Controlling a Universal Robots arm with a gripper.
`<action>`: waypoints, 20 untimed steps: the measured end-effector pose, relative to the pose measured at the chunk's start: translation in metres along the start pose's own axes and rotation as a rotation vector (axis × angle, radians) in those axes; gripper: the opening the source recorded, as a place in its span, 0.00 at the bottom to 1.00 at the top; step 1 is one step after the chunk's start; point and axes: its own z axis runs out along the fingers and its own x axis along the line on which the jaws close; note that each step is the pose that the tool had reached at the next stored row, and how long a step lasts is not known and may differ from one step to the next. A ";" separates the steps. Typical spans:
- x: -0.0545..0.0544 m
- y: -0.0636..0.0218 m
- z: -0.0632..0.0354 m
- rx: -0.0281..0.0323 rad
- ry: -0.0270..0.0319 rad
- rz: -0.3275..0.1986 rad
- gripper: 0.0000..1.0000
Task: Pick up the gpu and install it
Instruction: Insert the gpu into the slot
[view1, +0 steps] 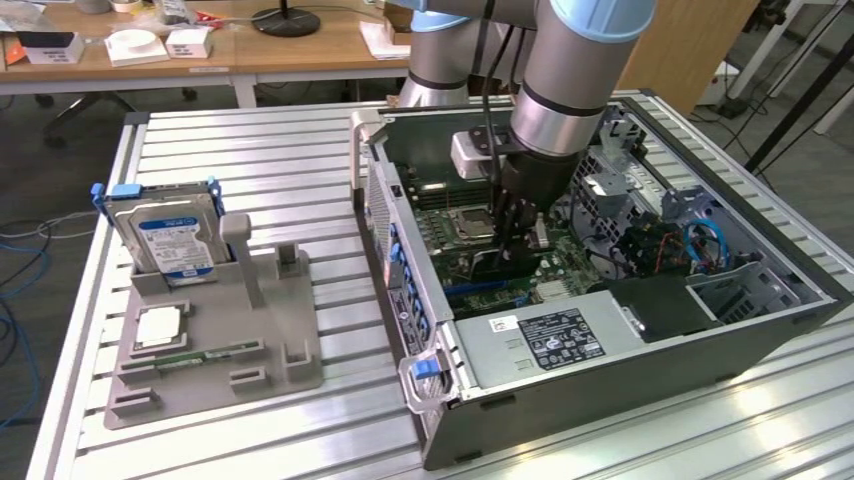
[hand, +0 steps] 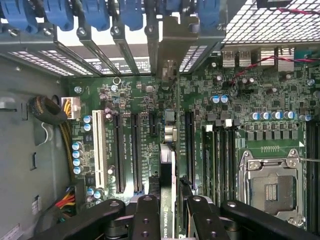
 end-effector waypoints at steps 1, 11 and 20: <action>0.000 0.0000 0.0000 -0.0003 -0.0001 0.000 0.26; 0.001 0.0039 0.0002 -0.0004 0.0000 -0.001 0.26; 0.000 0.0070 0.0055 -0.0004 0.0002 -0.001 0.26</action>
